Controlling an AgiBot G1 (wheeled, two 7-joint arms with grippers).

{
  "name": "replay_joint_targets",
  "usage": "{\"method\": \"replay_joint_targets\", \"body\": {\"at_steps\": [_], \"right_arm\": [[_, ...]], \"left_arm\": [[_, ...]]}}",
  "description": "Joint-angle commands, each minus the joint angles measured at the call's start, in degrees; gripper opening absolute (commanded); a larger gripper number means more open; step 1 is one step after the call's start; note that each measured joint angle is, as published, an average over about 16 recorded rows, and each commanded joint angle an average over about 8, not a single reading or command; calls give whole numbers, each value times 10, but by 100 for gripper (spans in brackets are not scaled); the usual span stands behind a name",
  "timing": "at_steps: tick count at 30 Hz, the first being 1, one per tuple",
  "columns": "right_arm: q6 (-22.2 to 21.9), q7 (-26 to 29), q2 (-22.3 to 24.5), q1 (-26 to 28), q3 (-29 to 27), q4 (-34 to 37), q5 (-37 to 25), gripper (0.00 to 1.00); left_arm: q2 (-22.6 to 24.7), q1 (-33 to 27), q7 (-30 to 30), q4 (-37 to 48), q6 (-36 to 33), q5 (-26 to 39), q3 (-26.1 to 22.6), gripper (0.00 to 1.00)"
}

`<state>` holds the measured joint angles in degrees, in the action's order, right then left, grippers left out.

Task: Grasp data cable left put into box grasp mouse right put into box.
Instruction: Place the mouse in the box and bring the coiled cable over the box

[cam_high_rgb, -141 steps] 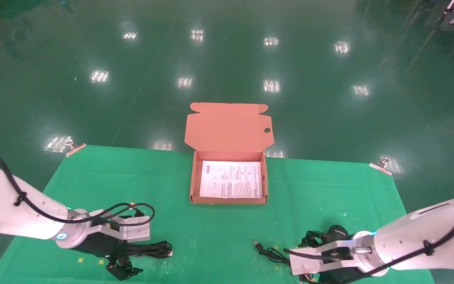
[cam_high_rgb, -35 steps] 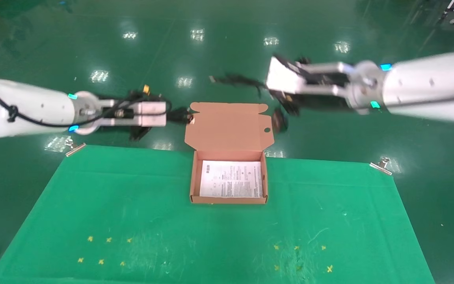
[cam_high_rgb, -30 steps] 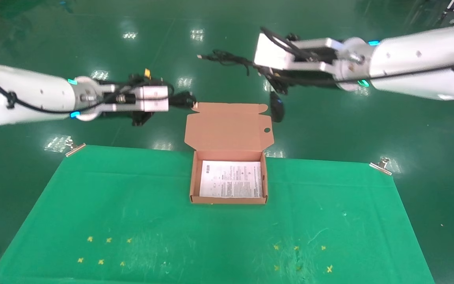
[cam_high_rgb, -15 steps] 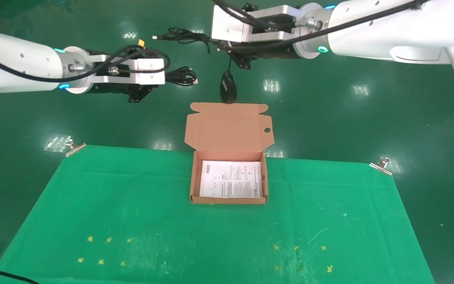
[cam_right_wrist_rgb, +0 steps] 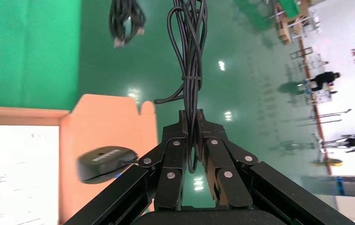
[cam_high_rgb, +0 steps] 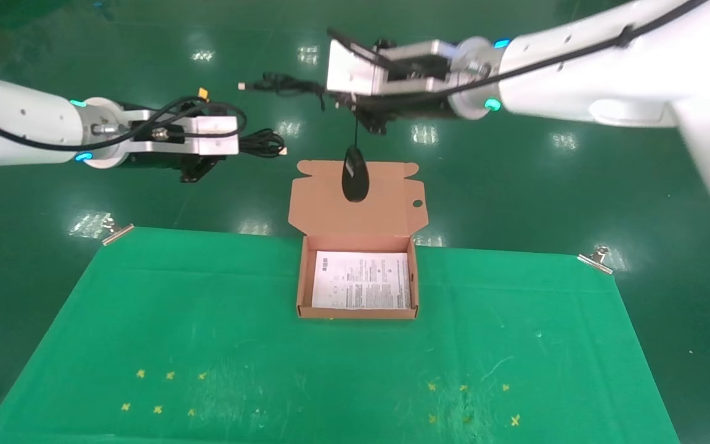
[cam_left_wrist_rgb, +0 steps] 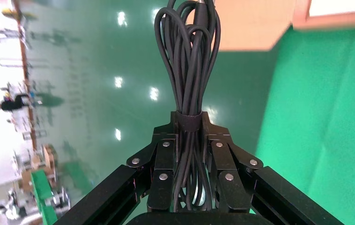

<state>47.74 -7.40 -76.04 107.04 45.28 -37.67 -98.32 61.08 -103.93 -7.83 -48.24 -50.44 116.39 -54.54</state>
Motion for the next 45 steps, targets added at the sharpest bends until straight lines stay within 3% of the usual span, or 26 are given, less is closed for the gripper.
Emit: {"method": "replay_joint_targets", "body": {"at_steps": [1,17,39,45], "right_arm": [[-1,0,-2,-6,1,4,1,0],[-24,-14,-18,-56,52,38,36,0],[-79,35,-25,-106,194,7,134,0],[-104,59,-24,-115,226,26,167,0]], "left_arm": [[-4,1,-10,-3,-3,10,-3,0],[-19,10,-79,-44,-25,66,-18,0],[-23,14,-95,-61,-28,75,-20,0],[-24,14,-96,-62,-28,76,-20,0]]}}
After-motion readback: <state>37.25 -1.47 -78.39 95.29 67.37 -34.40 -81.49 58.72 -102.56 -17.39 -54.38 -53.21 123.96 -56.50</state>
